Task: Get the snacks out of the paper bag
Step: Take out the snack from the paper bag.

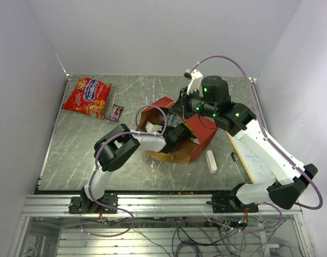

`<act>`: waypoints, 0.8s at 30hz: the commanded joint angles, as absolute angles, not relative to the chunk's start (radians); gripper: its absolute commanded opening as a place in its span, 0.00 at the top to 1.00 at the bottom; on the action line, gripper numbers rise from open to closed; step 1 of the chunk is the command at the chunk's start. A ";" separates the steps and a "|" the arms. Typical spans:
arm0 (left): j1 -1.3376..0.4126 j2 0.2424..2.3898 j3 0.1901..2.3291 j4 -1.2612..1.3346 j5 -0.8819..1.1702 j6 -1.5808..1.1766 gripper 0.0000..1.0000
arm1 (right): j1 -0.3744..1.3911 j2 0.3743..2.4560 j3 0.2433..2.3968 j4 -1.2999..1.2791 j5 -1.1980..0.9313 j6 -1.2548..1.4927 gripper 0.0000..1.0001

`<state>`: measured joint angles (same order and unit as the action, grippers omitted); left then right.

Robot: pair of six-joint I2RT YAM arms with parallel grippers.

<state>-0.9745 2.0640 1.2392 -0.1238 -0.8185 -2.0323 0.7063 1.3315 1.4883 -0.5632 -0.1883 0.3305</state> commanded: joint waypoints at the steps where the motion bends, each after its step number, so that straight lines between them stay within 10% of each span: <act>1: -0.952 2.090 1.267 -0.058 -0.870 -2.005 0.71 | 0.704 1.295 1.526 -0.591 -0.204 0.299 1.00; 24: -0.977 1.501 0.872 0.045 -0.547 -1.724 0.93 | 0.703 1.231 1.364 -0.431 -0.142 0.271 1.00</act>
